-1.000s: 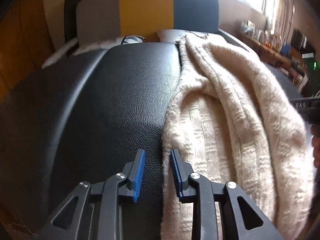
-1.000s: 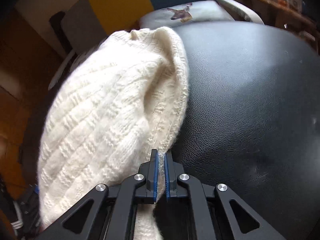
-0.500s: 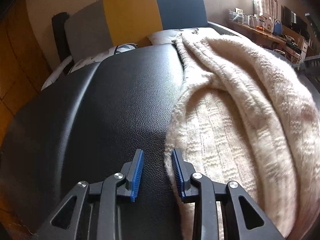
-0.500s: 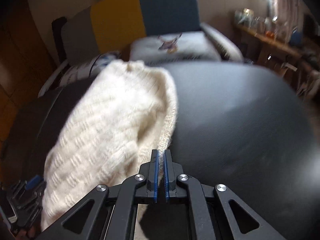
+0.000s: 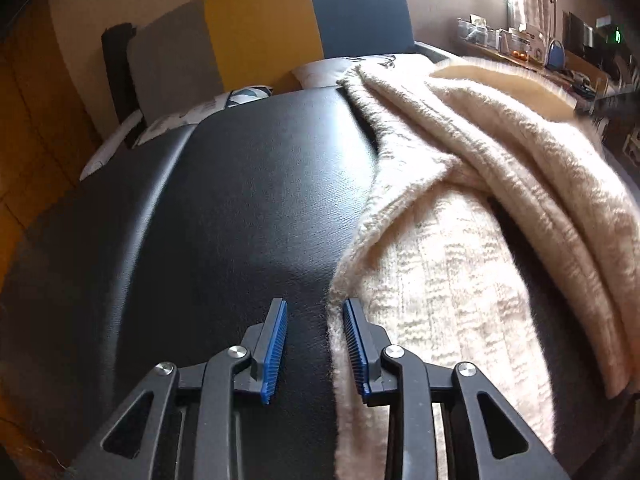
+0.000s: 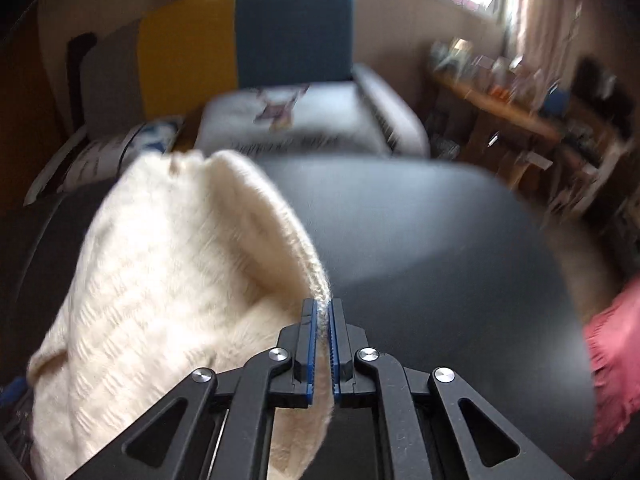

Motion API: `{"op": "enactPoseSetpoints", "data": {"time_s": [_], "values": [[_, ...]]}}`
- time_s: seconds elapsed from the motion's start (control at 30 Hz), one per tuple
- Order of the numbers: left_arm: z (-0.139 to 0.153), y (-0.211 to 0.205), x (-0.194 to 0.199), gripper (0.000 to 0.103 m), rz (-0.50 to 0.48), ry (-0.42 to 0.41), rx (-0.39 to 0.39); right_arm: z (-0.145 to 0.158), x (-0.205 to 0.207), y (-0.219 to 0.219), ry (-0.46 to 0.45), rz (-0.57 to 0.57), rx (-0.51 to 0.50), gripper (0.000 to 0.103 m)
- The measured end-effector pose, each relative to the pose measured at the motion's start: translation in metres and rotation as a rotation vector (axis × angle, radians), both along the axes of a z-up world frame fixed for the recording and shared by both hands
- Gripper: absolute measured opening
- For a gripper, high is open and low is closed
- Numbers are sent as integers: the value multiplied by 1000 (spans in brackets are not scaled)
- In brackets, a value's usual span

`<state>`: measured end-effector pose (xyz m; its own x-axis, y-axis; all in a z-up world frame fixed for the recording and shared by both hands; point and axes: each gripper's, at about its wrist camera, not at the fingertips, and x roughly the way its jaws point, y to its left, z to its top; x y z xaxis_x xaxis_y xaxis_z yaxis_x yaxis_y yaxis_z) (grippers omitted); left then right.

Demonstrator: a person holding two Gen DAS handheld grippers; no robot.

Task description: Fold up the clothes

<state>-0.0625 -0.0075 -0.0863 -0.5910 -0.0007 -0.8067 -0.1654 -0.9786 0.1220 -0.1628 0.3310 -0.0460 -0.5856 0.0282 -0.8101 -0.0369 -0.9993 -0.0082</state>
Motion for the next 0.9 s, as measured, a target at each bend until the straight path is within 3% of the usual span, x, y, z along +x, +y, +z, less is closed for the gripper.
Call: {"op": "enactPoseSetpoints", "data": {"time_s": [0.03,0.07,0.13,0.2,0.3,0.43,0.5,0.57,0.67,0.73,0.9], "values": [[1,0,-1,29,-12,-5,6,-4,3,1,-5,16,0,21],[2,0,-1,29,-20,-10,14,-7,6,2,-13,29,-15,45],[5,-8,0,29,-13,-23,66,-7,21,7,-10,32,-81,75],[7,-18,0,29,11,-24,126,-12,32,10,-23,19,-102,76],[8,-26,3,29,26,-20,179,-27,43,14,-83,-9,-102,63],[6,-16,10,29,5,5,121,-50,45,20,-126,-30,-244,56],[5,-10,13,29,-7,19,85,-57,43,15,-137,-16,-266,42],[4,-5,17,29,-18,33,49,-60,41,9,-141,1,-249,9],[2,3,22,29,-34,54,4,-46,42,13,-121,3,-233,7],[0,-1,22,30,-34,59,18,-31,41,21,-101,5,-203,7],[-1,-10,18,44,14,44,49,-2,33,43,-70,-15,4,7]]}}
